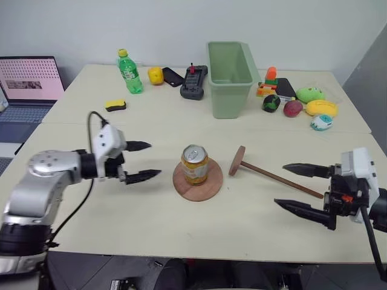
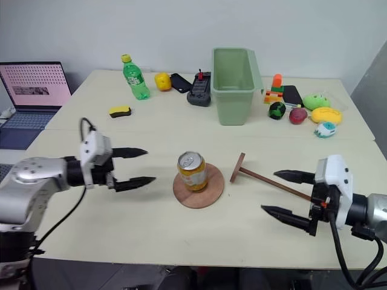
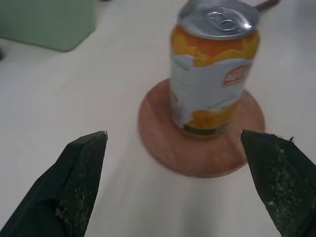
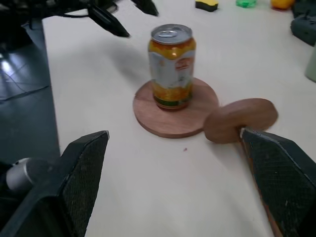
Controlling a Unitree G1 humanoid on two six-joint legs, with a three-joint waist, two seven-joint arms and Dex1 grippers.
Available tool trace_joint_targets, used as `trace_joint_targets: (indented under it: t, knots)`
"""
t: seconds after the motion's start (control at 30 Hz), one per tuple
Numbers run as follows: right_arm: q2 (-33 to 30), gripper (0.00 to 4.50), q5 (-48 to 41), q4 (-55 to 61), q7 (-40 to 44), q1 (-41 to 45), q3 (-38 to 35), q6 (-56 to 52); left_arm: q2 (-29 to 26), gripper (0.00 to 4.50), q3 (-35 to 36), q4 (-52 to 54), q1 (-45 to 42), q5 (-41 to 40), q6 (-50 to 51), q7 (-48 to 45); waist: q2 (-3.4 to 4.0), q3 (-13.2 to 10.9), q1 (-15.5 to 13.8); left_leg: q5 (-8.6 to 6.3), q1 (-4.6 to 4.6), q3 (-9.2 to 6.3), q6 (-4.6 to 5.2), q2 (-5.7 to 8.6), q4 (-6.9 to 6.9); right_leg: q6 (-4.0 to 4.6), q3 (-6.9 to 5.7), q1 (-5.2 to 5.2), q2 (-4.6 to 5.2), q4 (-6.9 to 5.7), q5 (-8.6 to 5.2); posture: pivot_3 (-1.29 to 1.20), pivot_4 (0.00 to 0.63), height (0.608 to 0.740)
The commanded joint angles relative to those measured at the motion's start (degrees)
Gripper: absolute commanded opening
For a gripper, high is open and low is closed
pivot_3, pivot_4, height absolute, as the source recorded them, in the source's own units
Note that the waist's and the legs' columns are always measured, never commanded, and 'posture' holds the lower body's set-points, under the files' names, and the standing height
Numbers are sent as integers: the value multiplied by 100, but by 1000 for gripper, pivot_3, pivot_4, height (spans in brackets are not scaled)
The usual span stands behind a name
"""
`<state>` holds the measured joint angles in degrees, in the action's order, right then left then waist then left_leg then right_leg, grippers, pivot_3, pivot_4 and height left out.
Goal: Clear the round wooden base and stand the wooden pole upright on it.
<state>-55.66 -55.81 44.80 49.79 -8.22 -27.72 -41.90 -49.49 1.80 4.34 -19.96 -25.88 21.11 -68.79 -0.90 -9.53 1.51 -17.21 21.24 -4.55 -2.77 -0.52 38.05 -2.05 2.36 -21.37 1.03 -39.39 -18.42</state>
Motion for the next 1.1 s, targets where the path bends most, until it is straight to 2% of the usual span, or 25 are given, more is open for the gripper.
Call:
trace_joint_targets:
  t: [0.03,0.33,0.5,0.73,1.03,1.07,1.1]
  knots:
    - [-52,4500,-285,243,-244,194,117,-74,213,4473,-339,-159,-386,60,-99,-308,-1,0,2,0,0,1,0,0,0,0,-1,0,-1,0,0,0,150,740]
    - [-105,4500,-537,434,-546,328,306,-169,911,4473,-926,-1001,-925,440,-549,-586,-2,-1,1,0,2,0,0,-1,0,0,-4,-2,-4,1,0,0,150,740]
    - [-142,4500,-573,458,-548,298,266,-164,1162,4473,-997,-1233,-1029,591,-725,-600,-2,-1,1,0,4,-2,0,0,3,0,-5,-2,-4,1,0,0,150,740]
    - [-182,4500,-559,457,-580,373,412,-158,1825,4473,-1201,-2077,-1398,992,-1247,-491,-4,-1,-11,0,12,-2,1,6,12,-1,-11,-1,-2,3,0,0,150,740]
    - [-181,4500,-487,492,-566,363,555,-114,2097,4473,-1157,-2279,-1446,1002,-1461,-557,-4,-1,-2,0,18,-6,1,4,12,-1,-11,-3,-2,4,0,0,150,740]
    - [-178,4500,-486,492,-567,361,559,-109,2113,4112,-1144,-2297,-1448,1008,-1482,-544,-4,-1,-2,0,19,-6,1,4,12,-1,-10,-4,-2,4,0,0,150,740]
    - [-175,4500,-489,501,-574,355,560,-106,2119,4020,-1132,-2301,-1442,1010,-1497,-535,-4,-1,-3,0,19,-7,1,4,12,-1,-11,-4,-2,4,0,0,150,740]
